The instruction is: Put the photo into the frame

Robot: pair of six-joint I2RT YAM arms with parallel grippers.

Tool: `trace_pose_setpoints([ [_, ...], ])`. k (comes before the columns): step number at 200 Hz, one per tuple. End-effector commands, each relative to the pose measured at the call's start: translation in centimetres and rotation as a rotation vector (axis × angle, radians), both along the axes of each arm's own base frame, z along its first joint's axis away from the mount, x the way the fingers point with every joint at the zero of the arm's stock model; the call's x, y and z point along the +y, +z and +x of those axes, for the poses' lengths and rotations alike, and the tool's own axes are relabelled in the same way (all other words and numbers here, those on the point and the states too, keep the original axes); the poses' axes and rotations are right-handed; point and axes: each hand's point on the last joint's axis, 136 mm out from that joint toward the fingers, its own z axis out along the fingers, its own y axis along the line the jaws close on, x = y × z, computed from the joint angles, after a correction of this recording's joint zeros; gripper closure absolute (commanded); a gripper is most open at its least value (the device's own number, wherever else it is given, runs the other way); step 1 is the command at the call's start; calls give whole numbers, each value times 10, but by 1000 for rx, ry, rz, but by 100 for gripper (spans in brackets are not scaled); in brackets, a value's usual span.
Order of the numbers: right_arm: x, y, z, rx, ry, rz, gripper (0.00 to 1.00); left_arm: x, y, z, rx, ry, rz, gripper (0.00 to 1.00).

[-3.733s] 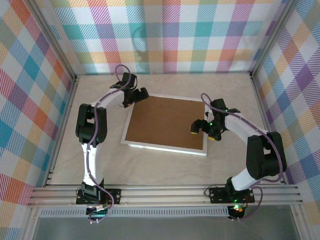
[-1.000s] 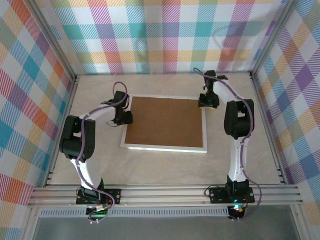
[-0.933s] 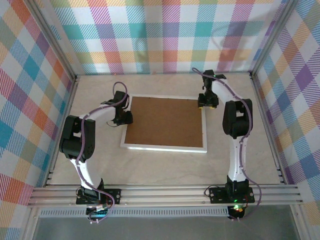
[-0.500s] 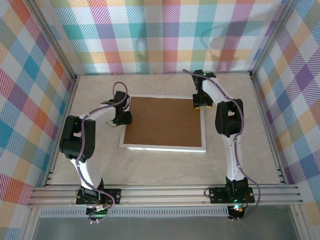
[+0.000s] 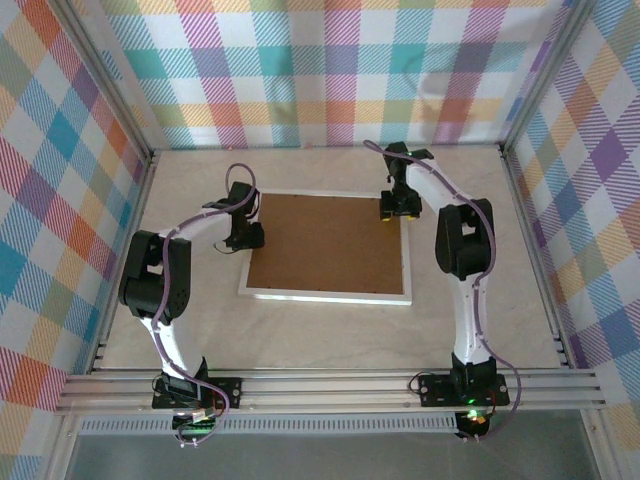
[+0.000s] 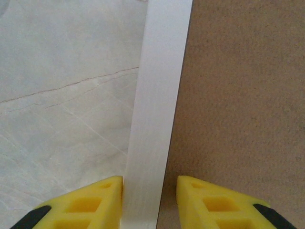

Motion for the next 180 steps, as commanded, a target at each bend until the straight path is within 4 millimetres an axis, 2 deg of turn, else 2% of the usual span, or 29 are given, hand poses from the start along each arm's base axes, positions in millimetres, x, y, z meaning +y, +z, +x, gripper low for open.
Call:
trace_pose_setpoints([
  [1, 3, 54, -4, -100, -6, 68, 42, -13, -7, -10, 47, -26, -39, 66],
  [24, -23, 71, -15, -137, -44, 34, 40, -11, -3, -8, 35, -21, -43, 66],
  [46, -36, 74, -35, -144, -66, 5, 40, -13, -2, -8, 31, -21, -51, 66],
  [97, -44, 43, -101, -75, -96, 35, 41, -13, -2, -10, 38, -24, -51, 66],
  [122, -48, 32, -124, -11, -85, 29, 44, -14, -1, -9, 47, -27, -55, 66],
  [155, -53, 17, -140, 33, -97, 13, 43, -15, 1, -9, 41, -25, -63, 66],
  [180, -47, 5, -144, 62, -101, 31, 43, -16, 2, -9, 43, -24, -67, 66],
])
